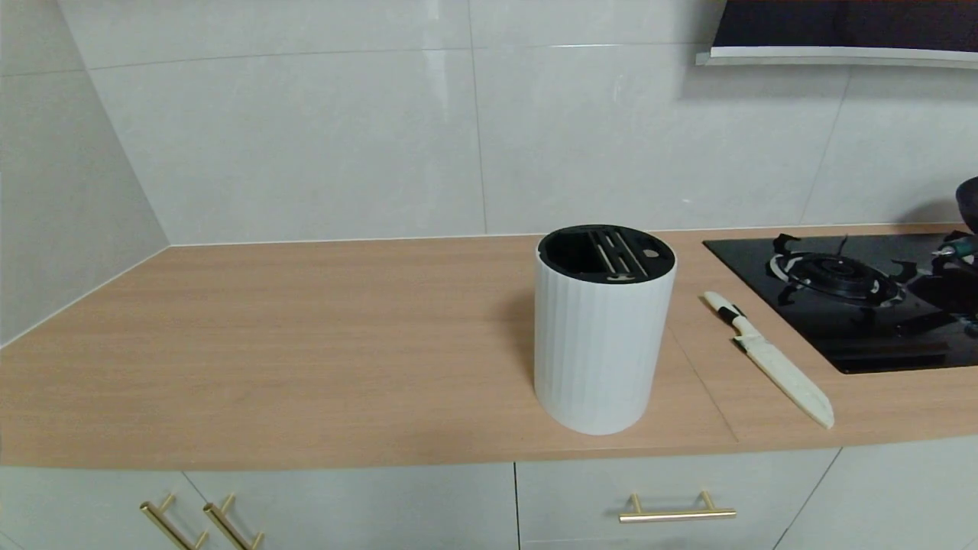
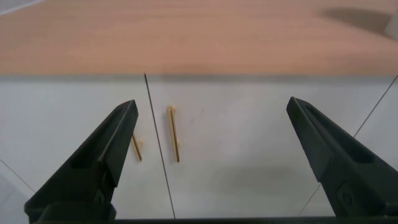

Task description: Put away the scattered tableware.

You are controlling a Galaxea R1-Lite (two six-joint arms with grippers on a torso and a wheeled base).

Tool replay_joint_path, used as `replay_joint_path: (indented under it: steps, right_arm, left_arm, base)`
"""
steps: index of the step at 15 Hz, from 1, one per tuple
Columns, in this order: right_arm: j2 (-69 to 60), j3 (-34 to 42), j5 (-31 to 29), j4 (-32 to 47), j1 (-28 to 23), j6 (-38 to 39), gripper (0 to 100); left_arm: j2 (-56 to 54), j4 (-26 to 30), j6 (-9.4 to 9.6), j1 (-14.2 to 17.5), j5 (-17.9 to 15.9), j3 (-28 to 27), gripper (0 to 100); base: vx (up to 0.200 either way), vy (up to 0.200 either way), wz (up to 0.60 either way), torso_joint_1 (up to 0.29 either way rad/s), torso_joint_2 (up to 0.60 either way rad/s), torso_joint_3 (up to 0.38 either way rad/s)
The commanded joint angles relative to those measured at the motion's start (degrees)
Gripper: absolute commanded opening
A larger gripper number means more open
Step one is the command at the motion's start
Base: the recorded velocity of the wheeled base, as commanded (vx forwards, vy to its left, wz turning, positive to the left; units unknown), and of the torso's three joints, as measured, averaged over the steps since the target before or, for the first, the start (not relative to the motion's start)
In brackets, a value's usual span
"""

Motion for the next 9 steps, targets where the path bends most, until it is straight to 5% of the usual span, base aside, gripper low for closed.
replay_joint_path:
  steps: [1,9]
  right_arm:
    - [0.1,0.0,0.0,0.0,0.0,0.0,100]
    - [0.1,0.0,0.0,0.0,0.0,0.0,100]
  left_arm:
    - [0.1,0.0,-0.04,0.0,0.0,0.0,100]
    - [0.1,0.0,-0.04,0.0,0.0,0.0,100]
  base:
    - [0.000,0.000,0.00,0.237,-0.52,-0.290]
    - [0.000,0.000,0.00,0.258,-0.55,-0.294]
